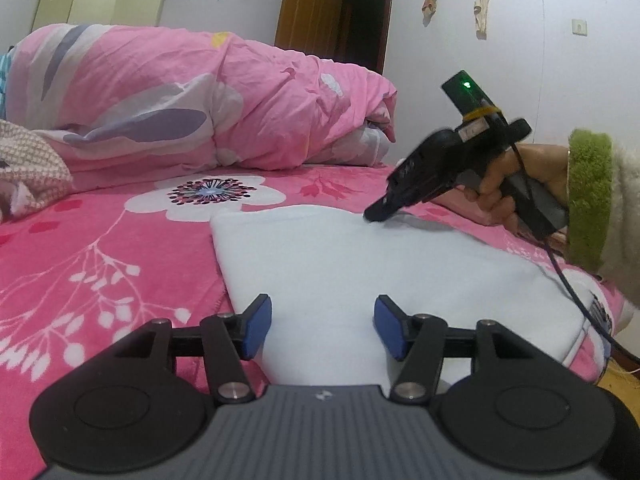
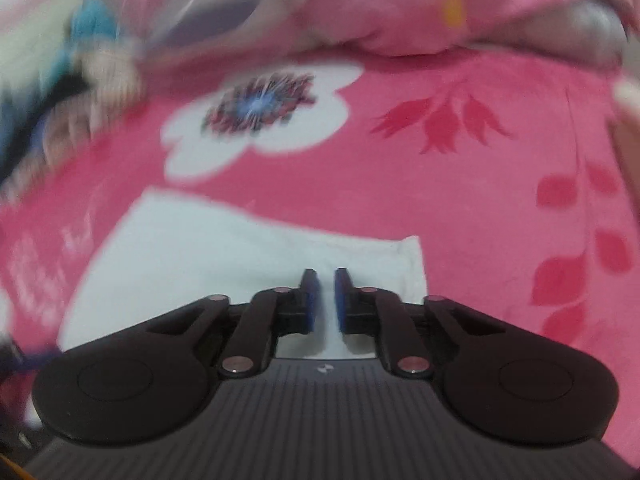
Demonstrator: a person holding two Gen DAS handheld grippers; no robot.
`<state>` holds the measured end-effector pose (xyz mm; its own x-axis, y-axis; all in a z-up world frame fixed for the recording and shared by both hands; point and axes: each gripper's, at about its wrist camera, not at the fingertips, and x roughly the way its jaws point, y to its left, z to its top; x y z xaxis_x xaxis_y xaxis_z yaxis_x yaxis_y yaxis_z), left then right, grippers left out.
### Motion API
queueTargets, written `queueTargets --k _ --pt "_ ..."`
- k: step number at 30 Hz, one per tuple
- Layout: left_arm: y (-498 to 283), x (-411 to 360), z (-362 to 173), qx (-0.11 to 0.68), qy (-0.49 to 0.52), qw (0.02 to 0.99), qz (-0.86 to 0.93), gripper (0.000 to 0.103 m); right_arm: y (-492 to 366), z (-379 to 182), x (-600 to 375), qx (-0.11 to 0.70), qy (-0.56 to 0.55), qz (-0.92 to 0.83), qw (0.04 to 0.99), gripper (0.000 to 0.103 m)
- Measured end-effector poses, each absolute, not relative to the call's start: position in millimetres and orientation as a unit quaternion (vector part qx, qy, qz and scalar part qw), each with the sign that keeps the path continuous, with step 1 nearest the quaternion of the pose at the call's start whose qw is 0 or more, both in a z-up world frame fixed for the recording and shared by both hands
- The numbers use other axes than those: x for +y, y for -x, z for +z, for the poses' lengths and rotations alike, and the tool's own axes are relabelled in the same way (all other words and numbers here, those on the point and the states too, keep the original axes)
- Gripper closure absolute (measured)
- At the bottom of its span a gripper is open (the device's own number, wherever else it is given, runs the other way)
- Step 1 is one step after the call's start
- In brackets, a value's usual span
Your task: Fold clothes
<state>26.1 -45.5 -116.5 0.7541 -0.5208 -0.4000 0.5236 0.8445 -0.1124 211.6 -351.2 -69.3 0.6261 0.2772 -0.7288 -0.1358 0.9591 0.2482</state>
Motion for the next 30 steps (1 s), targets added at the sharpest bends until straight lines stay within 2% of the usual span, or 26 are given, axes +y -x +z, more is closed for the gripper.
queueTargets --k 2,6,10,12,14,17,19,22,24,26,30 --pt "-26 -46 -116 0.214 -0.003 0.936 -0.278 0.045 -208 -64 -357 0.395 -0.074 0.068 0.913 0.097" --pt "-27 -46 -115 0.219 -0.004 0.936 -0.277 0.044 -173 -43 -355 0.366 -0.058 0.112 0.922 0.097" --pt "-28 -46 -113 0.223 -0.004 0.935 -0.276 0.044 -144 -63 -343 0.409 0.001 0.158 0.899 0.097" --pt "-29 -47 -112 0.227 -0.005 0.934 -0.275 0.043 -133 -74 -346 0.416 0.059 0.082 0.904 0.095" --pt "-31 -47 -110 0.235 -0.006 0.933 -0.271 0.038 -116 -66 -350 0.384 0.087 0.016 0.919 0.091" --pt "-37 -43 -109 0.257 0.011 0.930 -0.261 0.030 -72 -47 -337 0.320 0.060 0.084 0.942 0.091" --pt "-43 -40 -110 0.278 0.032 0.925 -0.256 0.028 -42 -46 -322 0.293 0.054 0.150 0.943 0.093" --pt "-50 -33 -108 0.297 0.055 0.920 -0.250 0.028 -15 -69 -311 0.317 0.086 0.171 0.929 0.092" --pt "-48 -31 -101 0.289 0.041 0.926 -0.239 0.031 -4 -81 -324 0.328 0.068 0.125 0.934 0.089" --pt "-41 -33 -92 0.272 0.017 0.932 -0.237 0.030 7 -70 -336 0.317 0.017 0.092 0.944 0.089" --pt "-29 -53 -85 0.268 -0.034 0.930 -0.251 0.030 17 -61 -323 0.282 0.001 0.116 0.952 0.087"
